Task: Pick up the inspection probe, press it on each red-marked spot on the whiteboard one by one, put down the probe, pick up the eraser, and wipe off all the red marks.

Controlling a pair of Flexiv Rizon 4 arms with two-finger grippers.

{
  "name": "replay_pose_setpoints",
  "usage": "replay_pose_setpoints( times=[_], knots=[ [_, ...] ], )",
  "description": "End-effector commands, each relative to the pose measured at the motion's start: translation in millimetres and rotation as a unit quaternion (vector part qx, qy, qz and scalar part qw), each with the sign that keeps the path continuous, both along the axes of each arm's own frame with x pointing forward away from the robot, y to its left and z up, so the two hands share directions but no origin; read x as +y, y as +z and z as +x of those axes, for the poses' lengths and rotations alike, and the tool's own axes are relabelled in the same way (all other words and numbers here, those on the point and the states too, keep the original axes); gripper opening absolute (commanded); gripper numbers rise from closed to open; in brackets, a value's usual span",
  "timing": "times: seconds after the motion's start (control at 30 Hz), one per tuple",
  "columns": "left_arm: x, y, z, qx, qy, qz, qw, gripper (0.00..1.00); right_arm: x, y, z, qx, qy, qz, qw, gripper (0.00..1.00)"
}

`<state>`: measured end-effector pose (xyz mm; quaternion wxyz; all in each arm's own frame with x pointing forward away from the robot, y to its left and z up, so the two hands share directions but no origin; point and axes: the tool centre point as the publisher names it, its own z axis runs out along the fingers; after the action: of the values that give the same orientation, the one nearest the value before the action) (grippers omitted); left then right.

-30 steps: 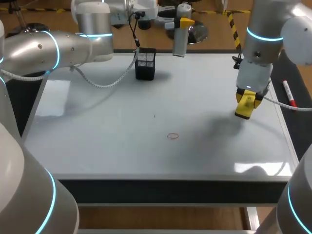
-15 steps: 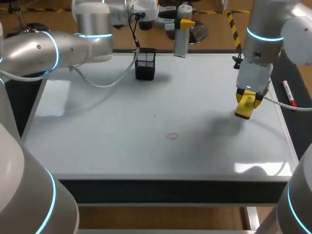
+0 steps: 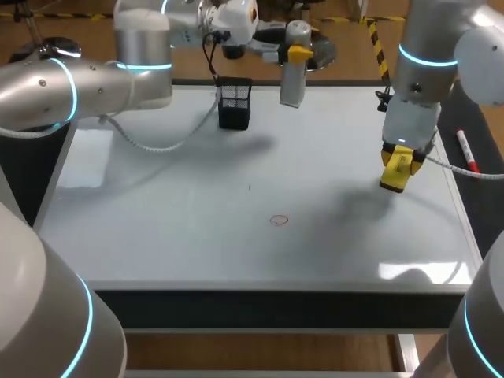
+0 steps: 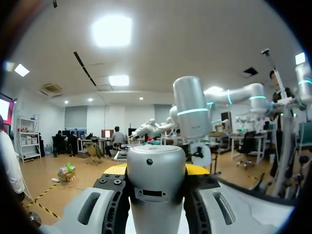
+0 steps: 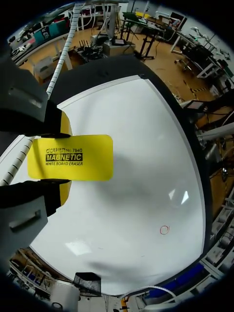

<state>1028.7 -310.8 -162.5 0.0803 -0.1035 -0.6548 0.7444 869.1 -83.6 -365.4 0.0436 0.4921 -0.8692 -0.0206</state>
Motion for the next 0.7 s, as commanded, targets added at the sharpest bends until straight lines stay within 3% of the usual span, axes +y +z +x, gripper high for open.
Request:
replay_pose_setpoints(
  times=[0.03,0.7],
  knots=[
    [17,-0.2,-34.5,0.002,0.026,0.003,1.000,0.00,0,1,0.2,0.000,0.001,-0.001,1.000,0.00],
    [44,-11.8,-127.0,0.011,0.040,-0.009,0.999,0.00,0,1,0.2,0.000,0.001,-0.001,1.000,0.00]
  ],
)
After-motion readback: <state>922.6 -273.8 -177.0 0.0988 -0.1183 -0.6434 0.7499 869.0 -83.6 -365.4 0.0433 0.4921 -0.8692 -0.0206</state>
